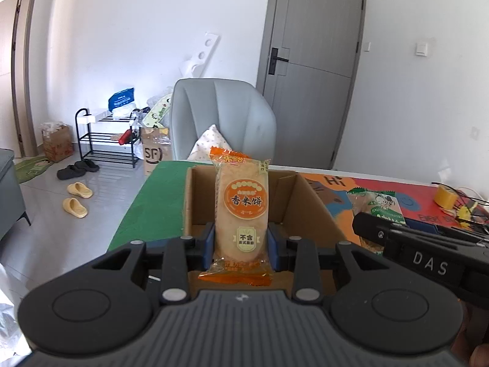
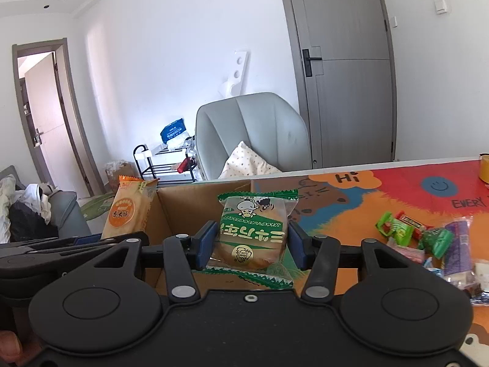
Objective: Organize snacks
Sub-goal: 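Carry both bun packets up and over the open cardboard box, then open both tools to drop the bun packets into the box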
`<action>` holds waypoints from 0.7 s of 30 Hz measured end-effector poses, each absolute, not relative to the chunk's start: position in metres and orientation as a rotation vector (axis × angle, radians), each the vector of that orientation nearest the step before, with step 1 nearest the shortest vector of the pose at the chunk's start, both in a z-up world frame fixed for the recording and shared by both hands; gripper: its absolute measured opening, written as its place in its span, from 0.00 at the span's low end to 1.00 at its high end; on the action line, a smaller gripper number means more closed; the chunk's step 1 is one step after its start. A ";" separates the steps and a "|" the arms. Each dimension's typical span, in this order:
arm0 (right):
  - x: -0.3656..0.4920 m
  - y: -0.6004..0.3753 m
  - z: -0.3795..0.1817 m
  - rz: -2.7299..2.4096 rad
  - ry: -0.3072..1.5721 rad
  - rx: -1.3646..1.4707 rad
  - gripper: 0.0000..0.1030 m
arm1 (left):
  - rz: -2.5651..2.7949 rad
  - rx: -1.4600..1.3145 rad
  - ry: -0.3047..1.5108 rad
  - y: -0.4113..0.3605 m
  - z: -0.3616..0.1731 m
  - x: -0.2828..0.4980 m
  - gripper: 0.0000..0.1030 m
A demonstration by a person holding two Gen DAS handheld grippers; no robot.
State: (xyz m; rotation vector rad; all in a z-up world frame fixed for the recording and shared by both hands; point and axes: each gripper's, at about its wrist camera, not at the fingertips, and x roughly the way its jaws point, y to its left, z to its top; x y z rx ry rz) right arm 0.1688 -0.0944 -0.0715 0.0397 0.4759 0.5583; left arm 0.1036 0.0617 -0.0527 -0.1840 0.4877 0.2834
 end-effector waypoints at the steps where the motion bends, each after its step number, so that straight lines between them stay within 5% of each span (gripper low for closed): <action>1: 0.170 -0.092 -0.072 0.560 0.481 0.040 0.49 | 0.292 -0.179 0.490 0.062 -0.053 0.104 0.32; 10: 0.176 -0.078 -0.075 0.566 0.506 0.033 0.49 | 0.364 -0.140 0.493 0.057 -0.051 0.105 0.37; 21: 0.180 -0.066 -0.078 0.605 0.527 0.019 0.51 | 0.499 -0.101 0.489 0.059 -0.048 0.095 0.68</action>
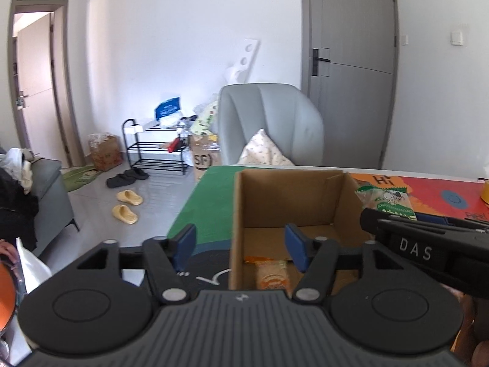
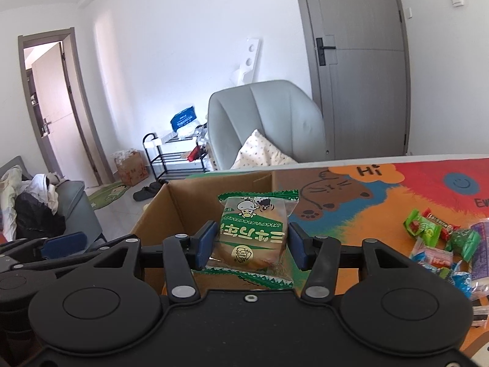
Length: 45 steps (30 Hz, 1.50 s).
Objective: Organize snacks
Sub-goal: 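Open both tools to drop the bun packets into the box, then move both tools back over the remaining snacks on the table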
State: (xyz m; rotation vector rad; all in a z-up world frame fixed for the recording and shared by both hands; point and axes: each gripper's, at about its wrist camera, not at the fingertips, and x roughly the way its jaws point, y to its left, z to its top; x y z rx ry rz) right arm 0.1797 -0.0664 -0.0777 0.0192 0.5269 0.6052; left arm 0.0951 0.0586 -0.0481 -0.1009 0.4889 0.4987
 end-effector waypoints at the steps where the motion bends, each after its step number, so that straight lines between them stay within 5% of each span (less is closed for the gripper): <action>1: 0.179 -0.066 -0.078 0.608 0.526 0.017 0.51 | 0.509 -0.099 0.486 0.059 -0.048 0.093 0.72; 7: 0.172 -0.074 -0.074 0.571 0.510 0.015 0.83 | 0.559 -0.099 0.485 0.060 -0.046 0.085 0.81; 12: 0.161 -0.097 -0.071 0.551 0.509 0.035 1.00 | 0.534 -0.086 0.459 0.049 -0.047 0.079 0.83; 45: 0.136 -0.279 -0.090 0.165 0.486 0.144 1.00 | 0.188 -0.004 0.439 -0.085 -0.053 0.096 0.92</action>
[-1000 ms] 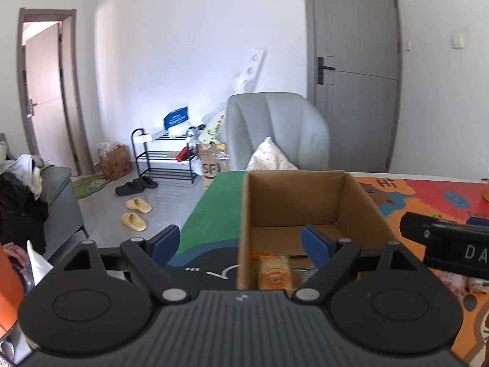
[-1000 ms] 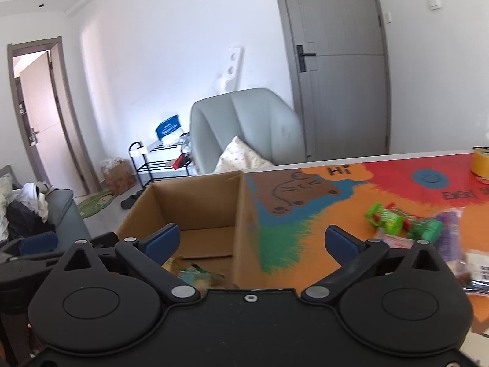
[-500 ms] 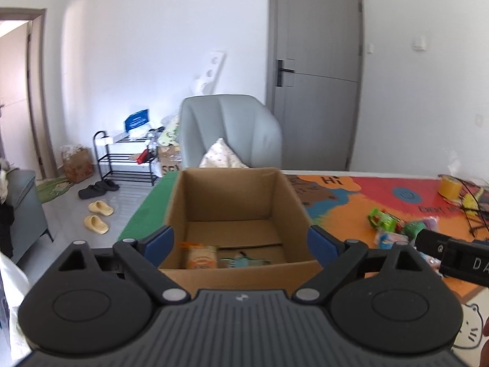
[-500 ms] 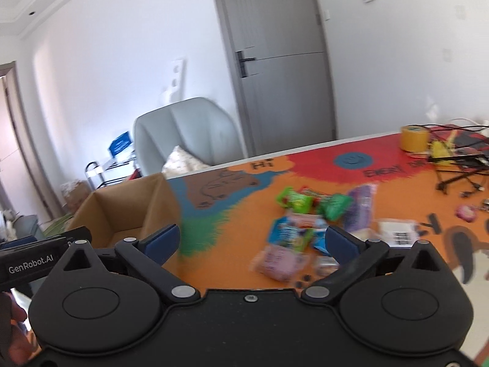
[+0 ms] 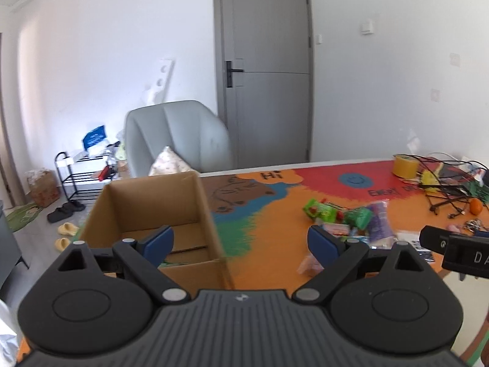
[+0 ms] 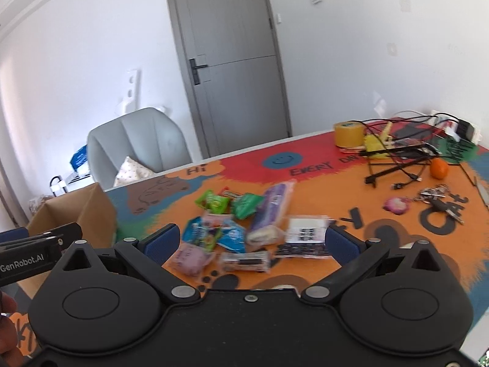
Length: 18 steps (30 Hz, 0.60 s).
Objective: Organize snacks
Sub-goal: 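Move both tools back over the remaining snacks on the table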
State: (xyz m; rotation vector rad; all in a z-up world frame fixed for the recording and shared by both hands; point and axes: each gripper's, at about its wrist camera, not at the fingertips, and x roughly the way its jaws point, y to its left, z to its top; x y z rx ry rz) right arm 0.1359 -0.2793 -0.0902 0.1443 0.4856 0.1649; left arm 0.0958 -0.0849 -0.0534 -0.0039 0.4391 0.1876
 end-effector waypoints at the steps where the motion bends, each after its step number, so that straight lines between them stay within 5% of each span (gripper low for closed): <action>1: 0.136 -0.284 -0.091 0.161 0.486 0.149 1.00 | 0.174 -0.010 0.442 -0.089 -0.053 0.098 0.92; 18: 0.150 -0.326 -0.117 0.129 0.541 0.188 1.00 | 0.006 0.028 0.528 -0.140 -0.083 0.131 0.95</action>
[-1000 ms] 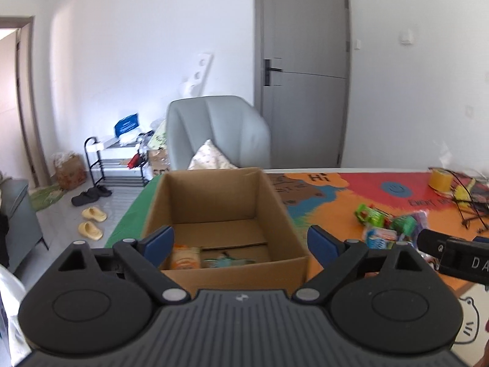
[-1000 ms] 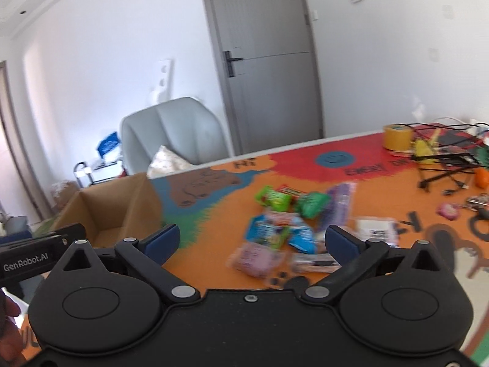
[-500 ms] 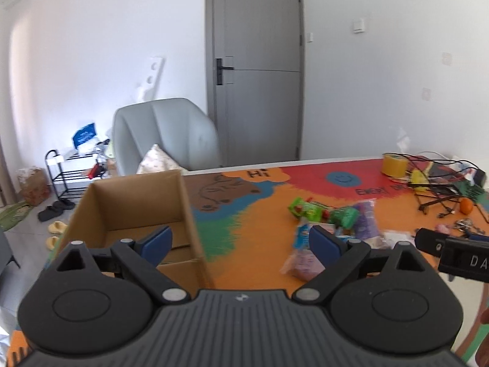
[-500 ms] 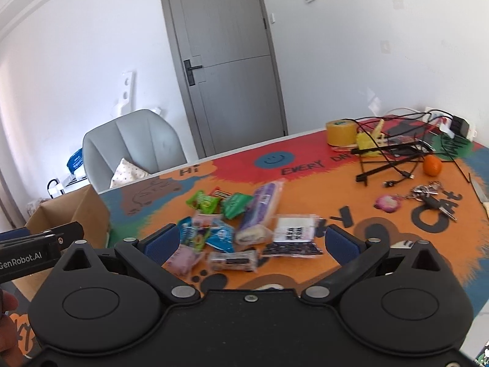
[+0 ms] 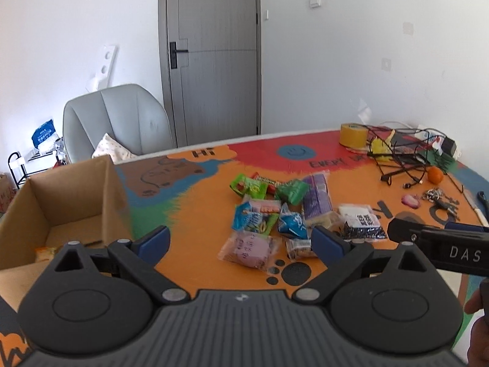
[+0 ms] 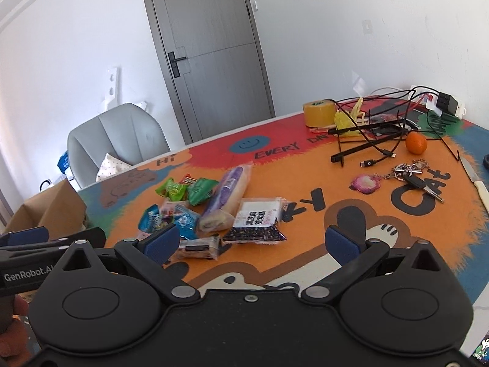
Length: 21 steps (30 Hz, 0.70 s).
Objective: Organize snacks
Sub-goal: 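Move both tools back over the remaining snacks on the table, then grasp the pink candy bag with the left tool while the right tool grasps the black-sesame packet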
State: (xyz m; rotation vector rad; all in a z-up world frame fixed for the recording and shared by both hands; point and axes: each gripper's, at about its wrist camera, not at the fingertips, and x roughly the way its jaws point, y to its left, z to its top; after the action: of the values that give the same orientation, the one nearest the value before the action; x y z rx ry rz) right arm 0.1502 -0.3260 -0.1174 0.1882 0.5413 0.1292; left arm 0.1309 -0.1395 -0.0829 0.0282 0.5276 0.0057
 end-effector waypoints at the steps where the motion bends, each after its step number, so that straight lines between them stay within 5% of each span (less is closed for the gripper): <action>1: 0.152 -0.326 -0.119 0.127 0.544 0.186 1.00 | 0.007 0.027 0.532 -0.140 -0.085 0.132 0.95; 21: 0.211 -0.318 -0.147 0.103 0.640 0.169 0.88 | 0.041 -0.020 0.647 -0.135 -0.130 0.194 0.88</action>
State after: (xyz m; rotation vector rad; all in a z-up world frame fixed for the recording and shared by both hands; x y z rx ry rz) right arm 0.2107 -0.3177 -0.1469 0.1693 0.6403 0.1034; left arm 0.1939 -0.1347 -0.1302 -0.0196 0.6468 0.0407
